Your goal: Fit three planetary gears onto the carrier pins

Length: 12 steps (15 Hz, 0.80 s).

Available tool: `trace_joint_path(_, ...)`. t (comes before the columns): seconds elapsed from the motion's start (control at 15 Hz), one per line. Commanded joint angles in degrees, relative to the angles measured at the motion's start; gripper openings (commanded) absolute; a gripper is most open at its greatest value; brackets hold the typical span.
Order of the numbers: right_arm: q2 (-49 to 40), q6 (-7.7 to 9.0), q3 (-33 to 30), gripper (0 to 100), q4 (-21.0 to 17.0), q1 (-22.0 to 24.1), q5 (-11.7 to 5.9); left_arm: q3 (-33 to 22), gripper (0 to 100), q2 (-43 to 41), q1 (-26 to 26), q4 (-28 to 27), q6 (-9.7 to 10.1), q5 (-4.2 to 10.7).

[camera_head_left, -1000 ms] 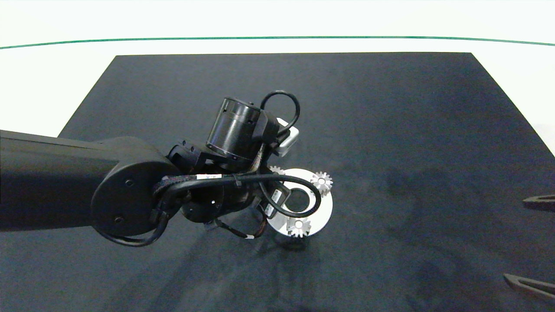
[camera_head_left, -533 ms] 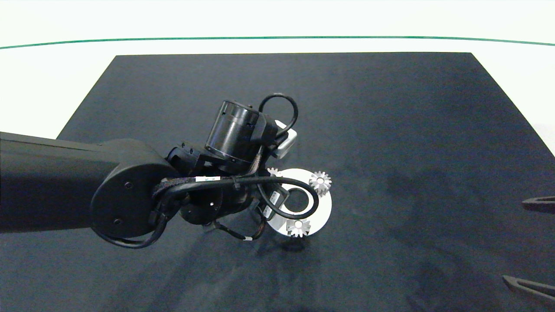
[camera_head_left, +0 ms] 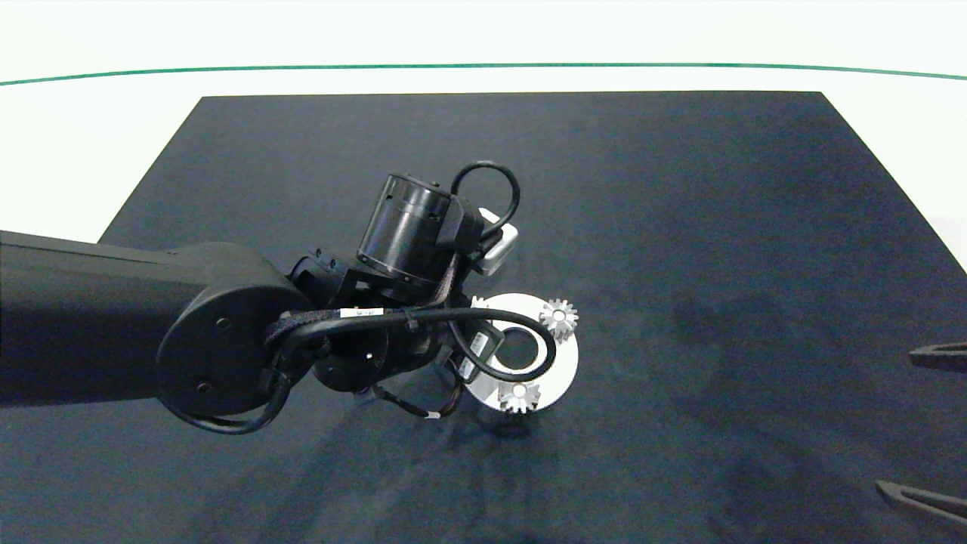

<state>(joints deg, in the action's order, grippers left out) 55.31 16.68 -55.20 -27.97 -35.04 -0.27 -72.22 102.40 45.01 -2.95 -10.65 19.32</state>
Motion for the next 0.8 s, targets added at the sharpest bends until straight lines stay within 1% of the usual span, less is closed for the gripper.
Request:
trace_joint_path(0.07,-0.03,0.11,0.0,100,-0.16,0.06,0.0,0.06,100,-0.01,0.17,-0.04,-0.16,0.1)
trace_joint_path(0.2,-0.03,0.11,-0.08,100,-0.16,-0.03,0.0,0.06,100,-0.1,0.17,-0.04,-0.16,0.1)
trace_joint_path(0.33,-0.2,0.11,-0.08,100,-0.16,0.06,0.0,-0.03,100,-2.12,0.08,-0.3,-0.24,0.1)
trace_joint_path(0.4,-0.38,0.11,-0.17,100,-0.07,0.06,0.0,-0.2,100,-3.61,-0.27,-0.57,-1.65,0.1)
trace_joint_path(0.47,-0.55,0.11,-0.26,100,-0.07,0.06,0.0,-0.03,100,-5.55,-1.33,-1.36,-3.5,0.1)
trace_joint_path(0.6,-1.08,0.11,-0.52,100,-0.07,0.14,-0.08,0.15,100,-10.38,-3.96,-6.37,-3.85,0.1)
trace_joint_path(0.67,-1.43,0.11,-0.7,100,-0.07,0.23,-0.08,1.82,100,-14.95,-5.98,-10.06,-3.58,0.1)
trace_joint_path(0.73,-1.96,0.11,-1.05,100,-0.16,0.23,-0.08,4.54,100,-20.05,-7.65,-12.17,-3.41,0.1)
trace_joint_path(0.8,-2.13,0.11,-1.31,100,-0.16,0.41,-0.35,7.53,100,-26.02,-9.94,-12.78,-3.41,0.1)
